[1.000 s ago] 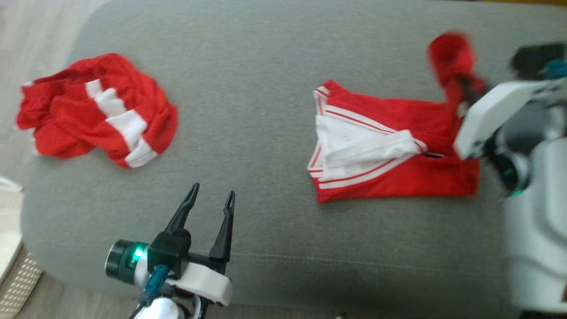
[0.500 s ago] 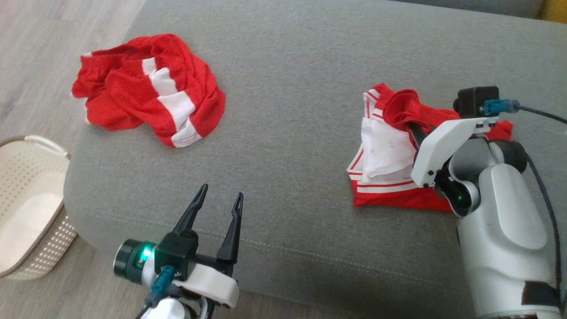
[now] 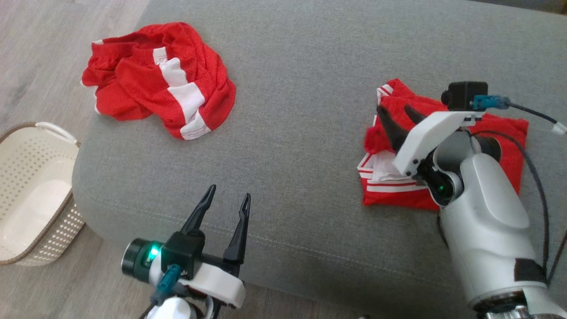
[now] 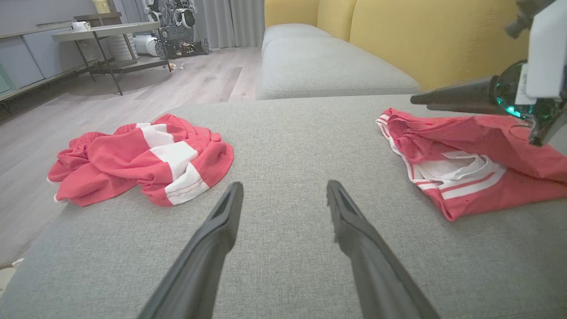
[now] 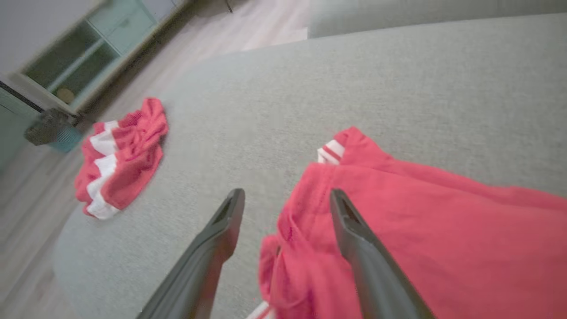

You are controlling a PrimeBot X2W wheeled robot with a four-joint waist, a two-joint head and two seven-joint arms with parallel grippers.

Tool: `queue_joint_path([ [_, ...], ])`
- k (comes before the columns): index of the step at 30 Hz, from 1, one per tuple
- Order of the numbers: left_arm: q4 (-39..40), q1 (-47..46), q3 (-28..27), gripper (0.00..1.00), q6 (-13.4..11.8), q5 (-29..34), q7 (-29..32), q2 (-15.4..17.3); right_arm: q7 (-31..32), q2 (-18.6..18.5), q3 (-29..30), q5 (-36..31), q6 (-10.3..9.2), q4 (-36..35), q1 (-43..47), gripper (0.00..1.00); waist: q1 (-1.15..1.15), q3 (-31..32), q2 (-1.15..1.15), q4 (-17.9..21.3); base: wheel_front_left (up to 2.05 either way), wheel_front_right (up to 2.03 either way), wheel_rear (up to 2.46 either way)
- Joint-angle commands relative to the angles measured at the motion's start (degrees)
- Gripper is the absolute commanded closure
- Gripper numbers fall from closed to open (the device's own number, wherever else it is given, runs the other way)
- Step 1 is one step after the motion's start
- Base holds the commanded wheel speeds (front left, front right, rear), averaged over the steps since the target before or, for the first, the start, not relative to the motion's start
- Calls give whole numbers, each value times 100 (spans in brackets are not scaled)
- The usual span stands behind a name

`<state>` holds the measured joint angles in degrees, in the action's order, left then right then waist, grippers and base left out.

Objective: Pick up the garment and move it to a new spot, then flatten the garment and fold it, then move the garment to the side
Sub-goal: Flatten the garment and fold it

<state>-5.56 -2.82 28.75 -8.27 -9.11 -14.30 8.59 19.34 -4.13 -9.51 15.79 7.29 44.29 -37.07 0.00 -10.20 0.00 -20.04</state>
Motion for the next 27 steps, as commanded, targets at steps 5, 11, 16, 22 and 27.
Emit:
queue_joint_path([
  [5,172,-217,-353,0,-2,29,-70,-35,-568,124,-290,372,20,-623,-318,0,0,74,0,224,0,0,0],
  [11,290,-84,-603,0,-66,-82,-70,-90,-1111,-15,220,-242,20,-1258,74,0,0,282,0,619,0,0,0],
  [16,349,77,-840,0,-68,-285,-70,-156,-1583,-280,377,-290,20,-1634,682,0,0,488,0,922,0,0,0],
  [22,406,400,-1163,0,-55,-423,-70,-177,-2789,-567,300,-289,20,-1800,1688,0,0,884,0,1406,0,0,0],
  [27,487,644,-1352,0,-26,-300,-70,-189,-3365,-501,49,-406,20,-1668,2246,0,0,1113,0,1725,0,0,0],
])
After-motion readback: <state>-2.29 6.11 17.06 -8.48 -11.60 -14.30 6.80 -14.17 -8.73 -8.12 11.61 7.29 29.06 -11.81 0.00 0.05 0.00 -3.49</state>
